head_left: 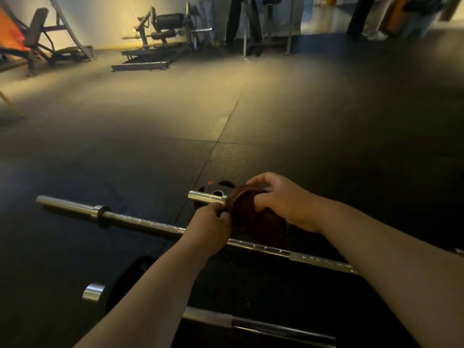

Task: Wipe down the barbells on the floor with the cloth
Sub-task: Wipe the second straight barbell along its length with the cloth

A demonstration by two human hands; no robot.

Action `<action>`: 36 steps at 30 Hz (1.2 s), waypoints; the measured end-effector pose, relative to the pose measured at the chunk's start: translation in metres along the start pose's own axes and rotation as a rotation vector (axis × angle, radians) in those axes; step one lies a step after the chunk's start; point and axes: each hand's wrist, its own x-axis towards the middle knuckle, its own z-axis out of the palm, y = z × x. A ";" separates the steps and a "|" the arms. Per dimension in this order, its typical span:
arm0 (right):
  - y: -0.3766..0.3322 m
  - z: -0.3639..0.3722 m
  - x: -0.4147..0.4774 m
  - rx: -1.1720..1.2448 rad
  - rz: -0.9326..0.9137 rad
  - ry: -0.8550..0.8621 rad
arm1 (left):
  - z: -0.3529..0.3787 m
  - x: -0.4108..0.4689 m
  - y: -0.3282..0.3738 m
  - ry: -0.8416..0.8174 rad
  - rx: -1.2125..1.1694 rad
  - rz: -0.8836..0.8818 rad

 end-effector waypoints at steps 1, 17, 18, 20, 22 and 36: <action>-0.001 0.000 0.000 -0.002 0.002 -0.017 | -0.001 -0.001 0.003 0.013 -0.106 0.008; -0.013 0.003 -0.005 -0.027 0.004 -0.112 | -0.015 -0.001 0.017 0.056 -0.828 -0.177; -0.013 0.004 -0.004 0.002 -0.006 -0.101 | -0.014 -0.002 0.018 0.017 -0.829 -0.157; -0.012 0.004 -0.004 0.070 -0.022 -0.059 | -0.013 -0.002 0.018 -0.028 -0.825 -0.125; -0.009 0.002 -0.001 0.088 -0.011 -0.047 | -0.011 -0.003 0.018 -0.025 -0.833 -0.128; -0.001 0.001 0.014 0.531 0.179 0.059 | -0.018 -0.012 0.017 -0.119 -0.837 -0.142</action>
